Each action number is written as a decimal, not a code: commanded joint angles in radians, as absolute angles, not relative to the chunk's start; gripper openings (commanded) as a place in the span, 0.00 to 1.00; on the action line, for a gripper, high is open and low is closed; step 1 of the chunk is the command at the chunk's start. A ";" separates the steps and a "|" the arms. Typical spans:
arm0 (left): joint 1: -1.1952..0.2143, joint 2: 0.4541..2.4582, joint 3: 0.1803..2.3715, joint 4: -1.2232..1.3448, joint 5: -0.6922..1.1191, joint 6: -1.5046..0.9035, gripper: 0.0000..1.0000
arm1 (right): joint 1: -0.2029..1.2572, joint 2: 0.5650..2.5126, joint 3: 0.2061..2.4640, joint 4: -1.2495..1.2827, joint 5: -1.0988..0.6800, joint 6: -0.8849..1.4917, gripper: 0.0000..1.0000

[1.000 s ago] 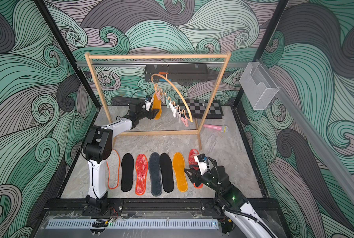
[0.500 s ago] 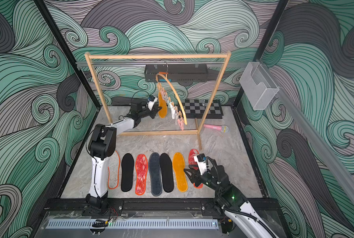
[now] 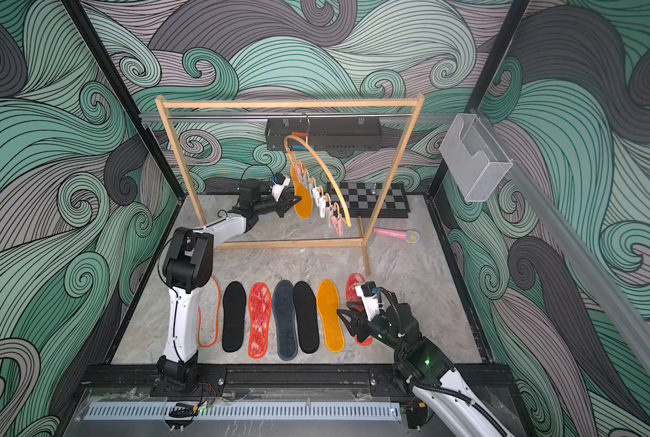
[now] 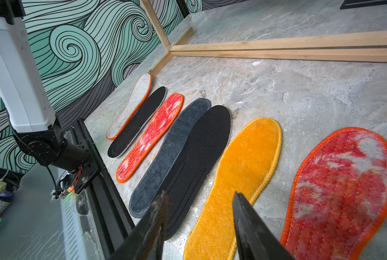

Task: Take the shoe insoles off the hanger
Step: Remove the insole from the hanger.

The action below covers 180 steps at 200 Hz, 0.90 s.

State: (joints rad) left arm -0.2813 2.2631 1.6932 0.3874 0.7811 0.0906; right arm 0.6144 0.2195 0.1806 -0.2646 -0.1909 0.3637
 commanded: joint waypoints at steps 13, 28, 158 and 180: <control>-0.274 2.232 1.674 0.360 0.872 0.046 0.00 | 0.623 0.315 0.131 -0.019 -0.193 0.385 0.53; -0.273 2.234 1.679 0.340 0.872 0.042 0.00 | 0.623 0.415 0.140 0.090 -0.172 0.376 0.56; -0.273 2.317 1.769 0.189 0.947 0.014 0.00 | 0.468 1.409 0.697 0.431 -0.262 0.363 0.57; -0.273 2.337 1.799 0.157 0.985 0.013 0.00 | 0.435 1.517 0.786 0.461 -0.309 0.377 0.57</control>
